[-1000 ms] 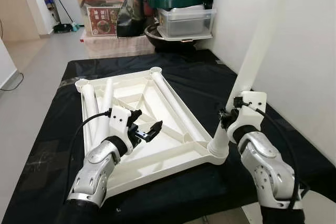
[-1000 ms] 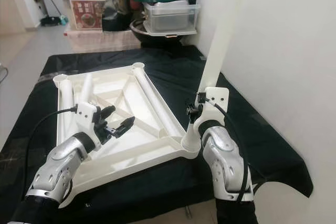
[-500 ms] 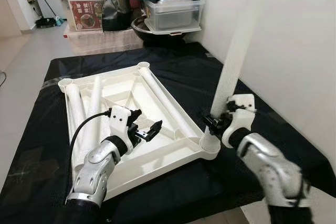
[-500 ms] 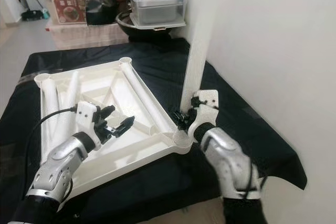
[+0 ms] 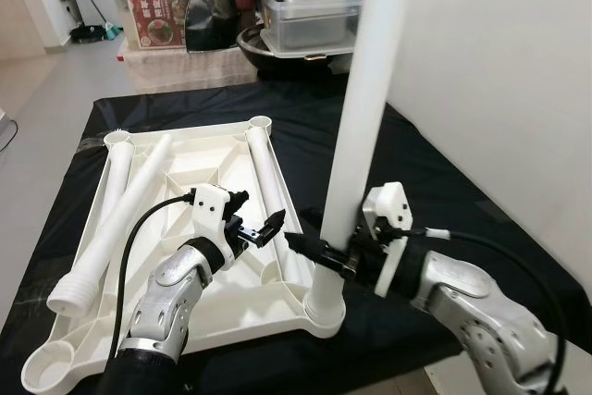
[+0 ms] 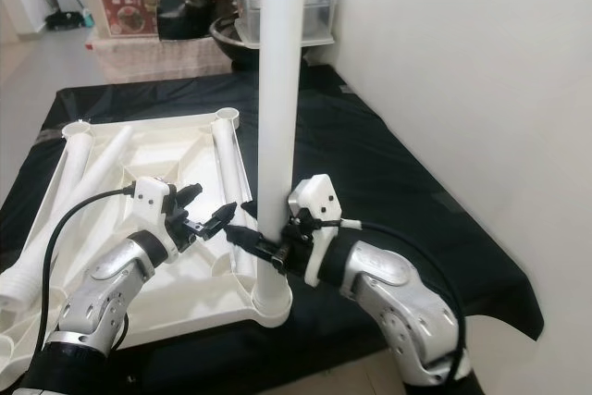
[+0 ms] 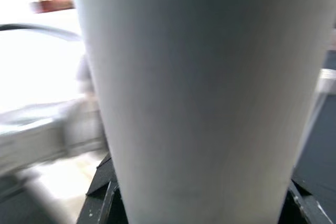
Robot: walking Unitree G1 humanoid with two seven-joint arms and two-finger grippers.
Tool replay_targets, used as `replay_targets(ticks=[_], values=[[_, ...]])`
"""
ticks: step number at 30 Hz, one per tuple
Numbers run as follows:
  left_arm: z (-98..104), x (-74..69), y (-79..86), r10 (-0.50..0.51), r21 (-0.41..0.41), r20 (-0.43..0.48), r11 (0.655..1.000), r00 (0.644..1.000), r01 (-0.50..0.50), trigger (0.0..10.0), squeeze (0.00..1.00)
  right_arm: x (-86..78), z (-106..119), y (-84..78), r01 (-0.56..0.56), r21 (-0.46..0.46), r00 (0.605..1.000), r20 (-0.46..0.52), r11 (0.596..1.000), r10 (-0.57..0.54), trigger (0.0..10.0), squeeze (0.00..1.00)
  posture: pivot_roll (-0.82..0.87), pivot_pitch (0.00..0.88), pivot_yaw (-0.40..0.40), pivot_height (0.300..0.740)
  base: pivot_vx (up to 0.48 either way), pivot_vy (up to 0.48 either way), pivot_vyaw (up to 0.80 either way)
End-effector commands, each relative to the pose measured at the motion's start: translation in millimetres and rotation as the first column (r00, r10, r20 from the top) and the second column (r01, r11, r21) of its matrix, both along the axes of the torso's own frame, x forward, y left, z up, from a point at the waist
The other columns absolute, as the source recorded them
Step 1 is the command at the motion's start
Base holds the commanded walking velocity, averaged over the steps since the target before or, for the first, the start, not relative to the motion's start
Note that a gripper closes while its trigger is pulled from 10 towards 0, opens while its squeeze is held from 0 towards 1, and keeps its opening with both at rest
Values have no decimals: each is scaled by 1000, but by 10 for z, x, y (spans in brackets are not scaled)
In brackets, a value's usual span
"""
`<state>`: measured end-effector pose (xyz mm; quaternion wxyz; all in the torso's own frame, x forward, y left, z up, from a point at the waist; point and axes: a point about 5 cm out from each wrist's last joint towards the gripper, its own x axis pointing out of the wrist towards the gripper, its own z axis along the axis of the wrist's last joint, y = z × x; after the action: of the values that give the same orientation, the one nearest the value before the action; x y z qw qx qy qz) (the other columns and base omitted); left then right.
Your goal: Building children table
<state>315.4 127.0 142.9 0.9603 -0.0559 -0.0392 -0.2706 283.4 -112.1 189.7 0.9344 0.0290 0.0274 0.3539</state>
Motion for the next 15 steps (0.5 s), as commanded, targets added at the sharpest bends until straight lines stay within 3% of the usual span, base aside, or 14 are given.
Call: replay_targets(ticks=[1, 2, 3, 5, 6, 10, 11, 12, 13, 14, 15], values=[[-18, 6, 5, -2, -2, -16, 1000, 1000, 2, 10000, 0, 144, -277, -212, 255, -76, 953, -149, 964, -263, 0, 0, -116, 0, -24, 740, 0, 0, 0], [-17, 5, 7, -2, -2, -16, 1000, 1000, 2, 10000, 0, 195, -352, -341, 405, -107, 888, -190, 908, -418, 0, 0, -114, 0, -25, 740, 0, 0, 0], [-17, 5, 7, -2, -2, -16, 1000, 1000, 2, 10000, 0, 195, -352, -341, 405, -107, 888, -190, 908, -418, 0, 0, -114, 0, -25, 740, 0, 0, 0], [-17, 3, 9, -2, -3, -17, 1000, 1000, 2, 10000, 0, 200, -446, -498, 568, -147, 778, -227, 810, -586, 0, 0, -110, 0, -27, 740, 0, 0, 0], [-20, 1, 14, -2, -4, -17, 1000, 1000, 2, 10000, 0, 167, -483, -524, 611, -160, 741, -231, 776, -631, 0, 0, -110, 0, -24, 740, 0, 0, 0], [-24, -1, 22, -1, -4, -18, 1000, 1000, 1, 10000, 0, 117, -528, -431, 574, -166, 766, -239, 802, -597, 0, 0, -111, 0, -24, 740, 0, 0, 0], [-25, -1, 25, -1, -5, -18, 1000, 1000, 1, 10000, 0, 109, -505, -373, 549, -164, 791, -214, 820, -572, 10000, 0, -113, 0, -24, 740, 0, 0, 0], [-26, -1, 28, -1, -5, -19, 1000, 1000, 1, 10000, 0, 118, -446, -318, 523, -141, 821, -181, 840, -541, 10000, 102, -115, 0, -22, 740, 0, 0, 0], [-26, -1, 28, -1, -5, -19, 1000, 1000, 1, 10000, 0, 118, -446, -318, 523, -141, 821, -181, 840, -541, 10000, 102, -115, 0, -22, 740, 0, 0, 0], [-27, 0, 27, -2, -6, -19, 1000, 1000, 1, 10000, 0, 145, -354, -288, 495, -99, 851, -148, 863, -504, 10000, 1000, -116, 0, -21, 740, 0, 0, 0], [-29, 2, 26, -2, -6, -20, 1000, 1000, 1, 10000, 0, 169, -256, -229, 429, -33, 892, -145, 903, -429, 10000, 1000, -110, 0, -26, 740, 0, 0, 0]])
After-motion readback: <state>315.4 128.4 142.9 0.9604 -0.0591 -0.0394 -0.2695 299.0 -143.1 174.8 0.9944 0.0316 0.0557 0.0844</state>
